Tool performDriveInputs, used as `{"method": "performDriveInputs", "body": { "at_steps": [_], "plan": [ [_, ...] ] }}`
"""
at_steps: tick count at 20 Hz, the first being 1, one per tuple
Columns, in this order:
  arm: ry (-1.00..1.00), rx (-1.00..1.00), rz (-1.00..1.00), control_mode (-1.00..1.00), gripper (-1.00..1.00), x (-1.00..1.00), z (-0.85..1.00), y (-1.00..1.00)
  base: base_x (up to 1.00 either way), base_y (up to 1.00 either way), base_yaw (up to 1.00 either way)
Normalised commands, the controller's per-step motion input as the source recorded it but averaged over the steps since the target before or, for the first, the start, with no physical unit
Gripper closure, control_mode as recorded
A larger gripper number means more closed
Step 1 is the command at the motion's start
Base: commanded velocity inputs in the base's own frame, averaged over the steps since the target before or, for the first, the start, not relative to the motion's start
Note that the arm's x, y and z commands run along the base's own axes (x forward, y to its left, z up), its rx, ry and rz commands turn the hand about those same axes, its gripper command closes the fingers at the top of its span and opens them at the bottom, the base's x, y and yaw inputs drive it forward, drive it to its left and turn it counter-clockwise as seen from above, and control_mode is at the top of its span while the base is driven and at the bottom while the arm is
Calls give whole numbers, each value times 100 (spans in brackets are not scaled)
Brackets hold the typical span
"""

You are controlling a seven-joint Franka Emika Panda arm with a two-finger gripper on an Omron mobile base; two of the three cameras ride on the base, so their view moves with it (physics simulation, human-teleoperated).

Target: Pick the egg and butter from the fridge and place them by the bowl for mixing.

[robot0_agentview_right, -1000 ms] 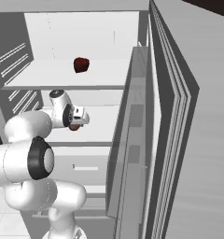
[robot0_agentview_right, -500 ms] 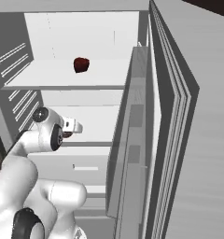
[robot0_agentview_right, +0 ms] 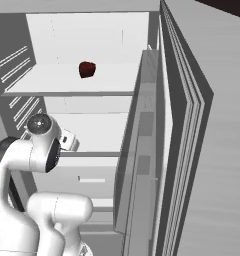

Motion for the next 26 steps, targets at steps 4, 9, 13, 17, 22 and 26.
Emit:
{"method": "performDriveInputs", "body": {
  "at_steps": [4,9,13,17,22,26],
  "plan": [
    [20,22,-11,-100,100,-100,100,0,0,0,0],
    [28,5,-11,-100,100,-100,100,6,0,0,0],
    [12,-1,-1,-100,100,-78,98,17,0,0,0],
    [0,0,0,-100,100,-2,15,6,0,0,0],
    [0,-1,2,100,100,-28,-9,12,-60,28,15],
    [0,0,0,100,100,0,0,0,-93,21,62]
  ]
}}
